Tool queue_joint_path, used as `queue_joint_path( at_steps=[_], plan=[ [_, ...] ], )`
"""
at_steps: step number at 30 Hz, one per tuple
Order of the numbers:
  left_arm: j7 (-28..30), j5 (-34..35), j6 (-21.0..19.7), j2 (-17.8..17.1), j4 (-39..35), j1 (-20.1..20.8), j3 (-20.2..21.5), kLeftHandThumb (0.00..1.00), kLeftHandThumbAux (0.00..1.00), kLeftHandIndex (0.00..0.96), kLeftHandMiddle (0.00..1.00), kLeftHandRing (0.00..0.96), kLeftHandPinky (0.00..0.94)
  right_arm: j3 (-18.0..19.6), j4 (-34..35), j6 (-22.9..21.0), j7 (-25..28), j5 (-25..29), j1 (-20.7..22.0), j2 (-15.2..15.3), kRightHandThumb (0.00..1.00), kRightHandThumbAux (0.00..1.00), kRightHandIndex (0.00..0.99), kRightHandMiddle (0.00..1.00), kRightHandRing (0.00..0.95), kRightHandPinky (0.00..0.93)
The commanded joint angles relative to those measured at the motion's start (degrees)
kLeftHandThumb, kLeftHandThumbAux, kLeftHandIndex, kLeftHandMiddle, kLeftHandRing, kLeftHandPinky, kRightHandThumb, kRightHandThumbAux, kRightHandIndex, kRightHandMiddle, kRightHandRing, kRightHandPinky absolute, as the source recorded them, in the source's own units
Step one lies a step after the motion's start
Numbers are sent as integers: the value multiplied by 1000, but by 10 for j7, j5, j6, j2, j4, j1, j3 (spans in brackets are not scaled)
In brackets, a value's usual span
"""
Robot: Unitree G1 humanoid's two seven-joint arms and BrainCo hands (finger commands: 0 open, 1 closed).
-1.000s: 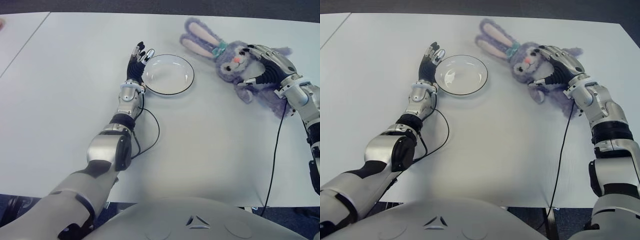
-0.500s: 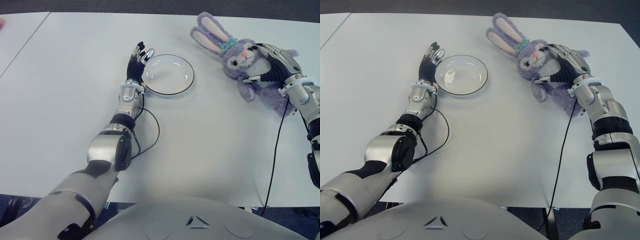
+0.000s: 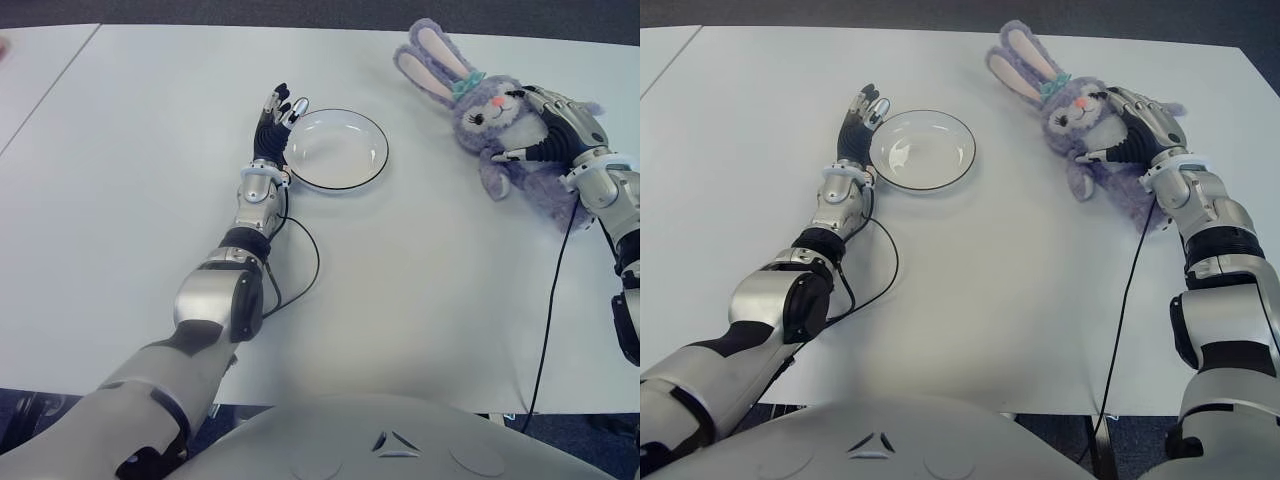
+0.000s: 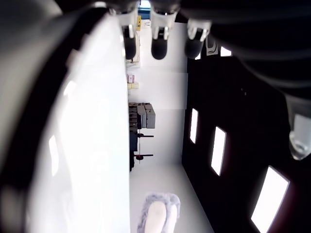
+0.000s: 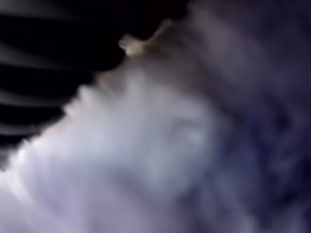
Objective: Put the doll into the plate.
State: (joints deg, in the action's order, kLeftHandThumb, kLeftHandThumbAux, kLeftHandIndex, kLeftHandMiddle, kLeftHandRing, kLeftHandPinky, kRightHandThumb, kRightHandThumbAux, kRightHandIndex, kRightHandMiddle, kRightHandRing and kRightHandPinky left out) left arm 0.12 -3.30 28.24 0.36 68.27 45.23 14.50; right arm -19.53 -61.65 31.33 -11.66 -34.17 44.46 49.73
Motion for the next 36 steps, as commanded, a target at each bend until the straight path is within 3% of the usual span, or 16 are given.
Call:
queue_joint_path(
  at_steps=[1, 12, 19, 26, 28, 29, 30, 31, 32, 33, 36],
  plan=[
    [-11, -1, -84, 10, 97, -149, 2, 0, 436, 0, 0, 0, 0, -32, -58, -2, 12, -35, -22, -5, 50, 538, 43, 0, 91, 0],
    [-6, 0, -83, 6, 97, -152, 4, 0, 429, 0, 0, 0, 0, -44, -101, -30, 2, -29, -24, -28, 111, 548, 45, 0, 97, 0],
    [-3, 2, -80, 4, 95, -154, 5, 0, 427, 0, 0, 0, 0, -39, -116, -50, -7, -9, -48, -89, 153, 570, 37, 0, 62, 0],
    [-2, 1, -77, 3, 95, -157, 3, 0, 429, 0, 0, 0, 0, -36, -116, -44, 1, 0, -53, -110, 138, 592, 54, 0, 4, 4],
    [-3, -1, -75, 3, 94, -158, 1, 0, 432, 0, 0, 0, 0, -41, -116, -36, 8, -1, -56, -125, 108, 625, 137, 147, 195, 248],
    [-5, -2, -74, 2, 94, -159, 0, 0, 432, 0, 0, 0, 0, -42, -116, -29, 14, 1, -59, -135, 101, 632, 155, 180, 237, 296],
    [-5, -3, -75, 2, 94, -159, -1, 0, 433, 0, 0, 0, 0, -42, -116, -26, 18, 3, -61, -140, 108, 651, 243, 302, 354, 418],
    [-8, -5, -74, 2, 93, -160, -3, 0, 433, 0, 0, 0, 0, -42, -114, -18, 25, 8, -67, -150, 111, 657, 275, 346, 396, 462],
    [-9, -6, -74, 2, 93, -161, -4, 0, 435, 0, 0, 0, 0, -42, -111, -13, 31, 12, -71, -157, 145, 677, 371, 471, 509, 570],
    [-10, -7, -74, 2, 93, -162, -5, 0, 436, 0, 0, 0, 0, -42, -110, -11, 33, 14, -73, -160, 169, 688, 432, 551, 582, 641],
    [-11, -9, -71, 3, 94, -164, -7, 0, 435, 0, 0, 0, 0, -48, -101, -1, 38, 20, -84, -174, 237, 708, 536, 663, 683, 741]
  ],
)
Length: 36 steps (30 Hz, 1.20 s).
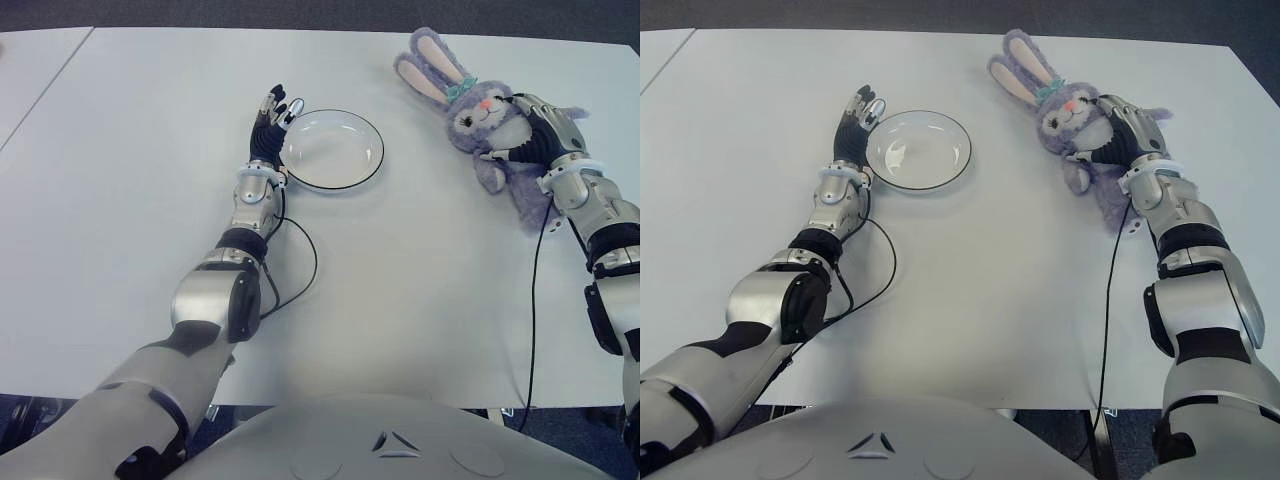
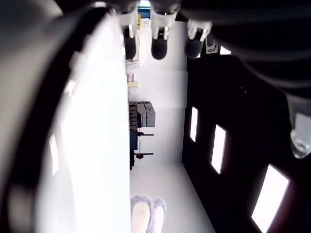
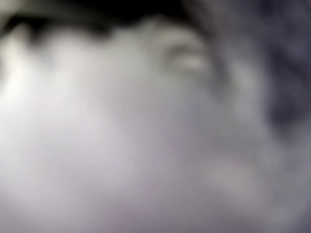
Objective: Put the doll into the plate.
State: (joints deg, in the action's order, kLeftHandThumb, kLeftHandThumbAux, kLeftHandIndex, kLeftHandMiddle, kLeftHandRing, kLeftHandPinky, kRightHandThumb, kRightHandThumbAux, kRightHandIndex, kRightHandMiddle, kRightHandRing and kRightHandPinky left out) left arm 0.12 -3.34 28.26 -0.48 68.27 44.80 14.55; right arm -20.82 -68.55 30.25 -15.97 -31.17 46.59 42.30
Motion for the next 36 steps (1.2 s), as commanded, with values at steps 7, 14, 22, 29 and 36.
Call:
queue_joint_path(
  at_steps=[7, 14, 22, 29, 36],
  plan=[
    [-2, -5, -64, 8, 92, -160, -6, 0, 427, 0, 0, 0, 0, -58, 45, 41, 70, 3, -166, -130, 389, 731, 639, 756, 757, 796],
    [1, 1, -66, 8, 93, -159, 0, 0, 424, 0, 0, 0, 0, -49, 181, 27, 106, 48, -205, -107, 472, 752, 701, 809, 803, 833],
    [9, 8, -64, 11, 92, -158, 5, 0, 418, 0, 0, 0, 0, -21, 266, 4, 140, 92, -206, -78, 510, 752, 737, 846, 842, 856],
    [6, 15, -62, 17, 93, -156, 13, 0, 422, 0, 0, 0, 0, -1, 287, 3, 147, 97, -204, -58, 508, 762, 752, 861, 853, 858],
    [12, 30, -64, 21, 93, -153, 22, 0, 427, 0, 0, 0, 0, 36, 302, 9, 143, 116, -197, -48, 507, 762, 753, 864, 856, 847]
  ],
)
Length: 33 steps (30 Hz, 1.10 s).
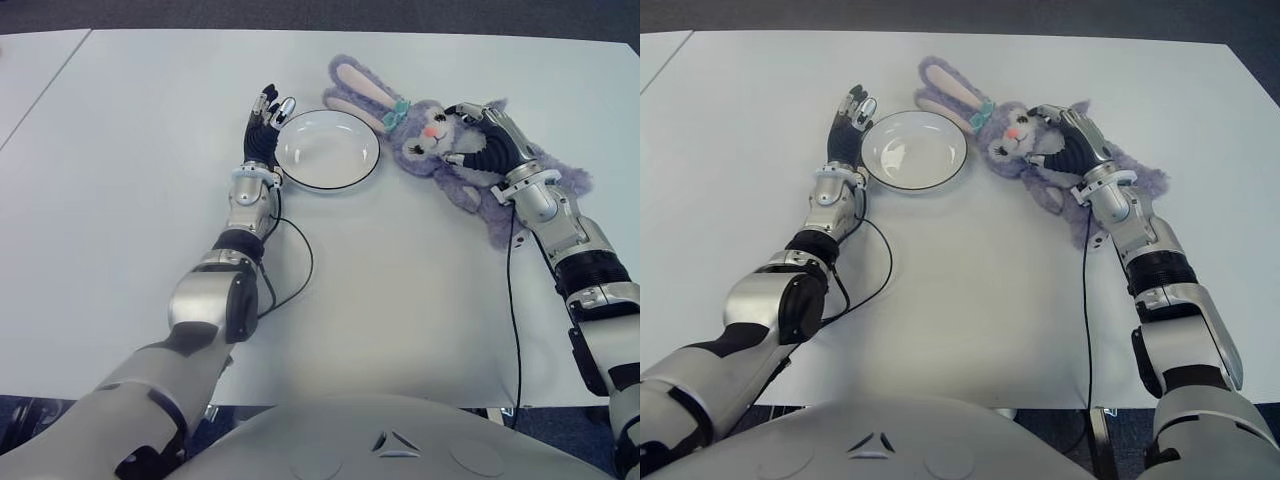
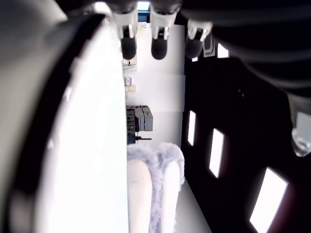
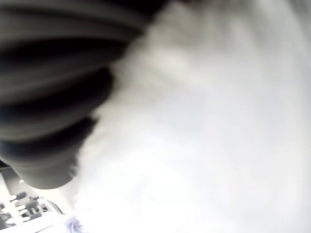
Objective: Put the doll into the plate.
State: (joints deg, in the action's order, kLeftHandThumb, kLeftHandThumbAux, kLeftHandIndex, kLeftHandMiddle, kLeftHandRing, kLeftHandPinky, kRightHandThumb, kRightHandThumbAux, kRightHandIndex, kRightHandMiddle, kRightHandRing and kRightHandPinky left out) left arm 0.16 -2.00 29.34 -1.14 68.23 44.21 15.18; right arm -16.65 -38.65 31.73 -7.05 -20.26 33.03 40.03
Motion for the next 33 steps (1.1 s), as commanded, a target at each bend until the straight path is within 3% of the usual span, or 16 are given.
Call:
queue_joint_path(
  at_steps=[1, 3, 8, 15, 33],
  plan=[
    [12, 18, -75, 28, 93, -147, 16, 0, 429, 0, 0, 0, 0, -1, 5, -5, 52, 8, -60, -25, 508, 763, 751, 864, 856, 846],
    [10, 19, -77, 30, 94, -145, 16, 0, 438, 0, 0, 0, 0, 9, 15, -2, 46, 11, -56, -26, 462, 783, 756, 873, 864, 851],
    [7, 20, -79, 31, 94, -144, 13, 0, 448, 0, 0, 0, 1, 54, 98, 12, 34, 36, -29, -33, 516, 764, 746, 866, 863, 855],
    [9, 25, -81, 33, 94, -143, 17, 0, 446, 0, 0, 0, 2, 77, 162, -1, 61, 55, -37, -32, 526, 762, 767, 877, 873, 873],
    [6, 30, -86, 35, 96, -139, 20, 0, 458, 0, 0, 0, 8, 101, 181, 14, 113, 57, -49, -32, 513, 767, 776, 883, 876, 846]
  ],
)
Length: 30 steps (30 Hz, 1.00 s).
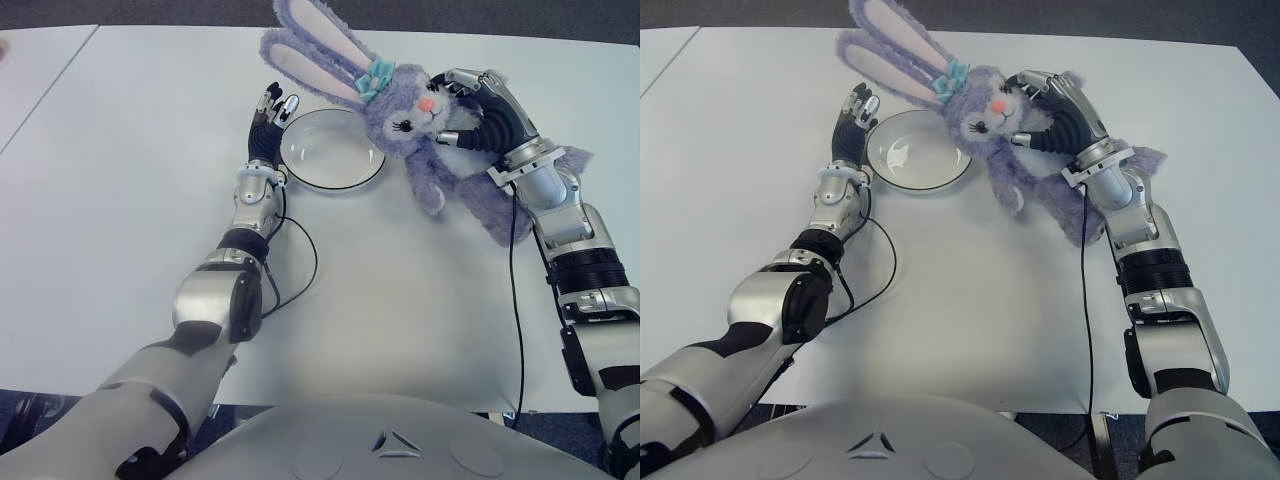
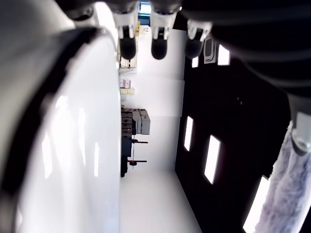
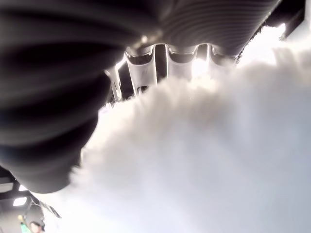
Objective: Put the doll into the plate.
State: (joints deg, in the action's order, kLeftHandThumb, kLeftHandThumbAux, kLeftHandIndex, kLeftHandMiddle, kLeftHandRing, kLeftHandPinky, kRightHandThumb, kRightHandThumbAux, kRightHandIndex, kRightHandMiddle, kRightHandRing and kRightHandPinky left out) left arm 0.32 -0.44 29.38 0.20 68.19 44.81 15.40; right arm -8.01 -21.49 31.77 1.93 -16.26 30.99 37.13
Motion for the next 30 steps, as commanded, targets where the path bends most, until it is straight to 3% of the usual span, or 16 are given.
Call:
queue_joint_path(
  at_steps=[1, 30],
  plan=[
    [5, 14, -87, 22, 96, -145, 18, 0, 458, 0, 0, 0, 8, 16, 9, 16, 23, 13, -29, -1, 513, 768, 776, 884, 876, 844],
    [-15, 6, -94, 21, 97, -146, 10, 0, 480, 0, 0, 0, 16, 36, -15, 45, 23, -9, 17, 10, 507, 781, 784, 894, 880, 864]
  ],
)
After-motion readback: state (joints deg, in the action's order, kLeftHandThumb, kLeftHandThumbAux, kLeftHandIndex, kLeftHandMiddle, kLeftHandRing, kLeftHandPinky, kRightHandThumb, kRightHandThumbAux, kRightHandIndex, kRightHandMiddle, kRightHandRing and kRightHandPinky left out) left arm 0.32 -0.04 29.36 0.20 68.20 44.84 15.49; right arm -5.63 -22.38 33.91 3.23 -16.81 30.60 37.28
